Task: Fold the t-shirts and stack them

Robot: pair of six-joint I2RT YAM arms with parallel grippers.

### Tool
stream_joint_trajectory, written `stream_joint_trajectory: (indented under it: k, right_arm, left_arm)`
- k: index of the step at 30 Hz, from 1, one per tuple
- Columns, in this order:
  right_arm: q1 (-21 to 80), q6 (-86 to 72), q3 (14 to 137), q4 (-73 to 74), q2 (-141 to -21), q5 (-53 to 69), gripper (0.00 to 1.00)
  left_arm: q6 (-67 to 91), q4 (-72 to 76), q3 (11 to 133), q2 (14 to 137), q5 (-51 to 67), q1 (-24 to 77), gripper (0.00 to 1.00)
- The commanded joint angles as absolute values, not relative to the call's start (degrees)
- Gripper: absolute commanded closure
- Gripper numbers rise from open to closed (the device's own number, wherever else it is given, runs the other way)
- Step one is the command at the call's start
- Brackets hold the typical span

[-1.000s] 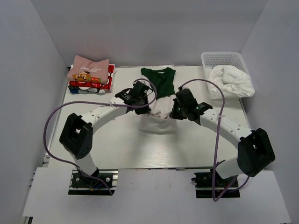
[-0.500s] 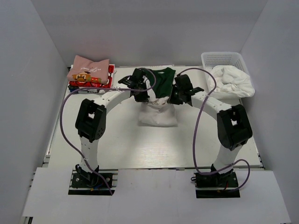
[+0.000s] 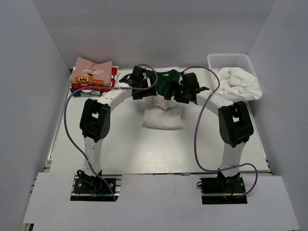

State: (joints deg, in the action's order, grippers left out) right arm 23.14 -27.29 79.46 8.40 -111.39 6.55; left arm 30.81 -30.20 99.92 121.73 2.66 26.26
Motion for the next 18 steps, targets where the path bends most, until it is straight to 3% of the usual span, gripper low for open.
stream_joint_trajectory:
  k: [1, 7, 12, 18]
  right_arm:
    - [23.8, -23.2, 73.9, 2.0, -105.3, 16.7, 0.10]
    - [26.1, -23.8, 70.1, -3.3, -106.3, 28.3, 0.10]
    - [27.5, -25.9, 75.0, -7.8, -114.7, 28.3, 0.10]
    - [25.6, -27.1, 97.2, -6.5, -128.2, 18.9, 0.10]
  left_arm:
    - [29.0, -31.4, 97.0, 112.7, 0.3, 25.8, 0.00]
    - [31.7, -29.4, 79.1, 99.6, 2.5, 25.8, 0.00]
    - [33.7, -33.3, 68.8, 88.5, 0.8, 25.8, 0.00]
    - [35.0, -35.3, 63.5, 81.7, 0.9, 25.8, 0.00]
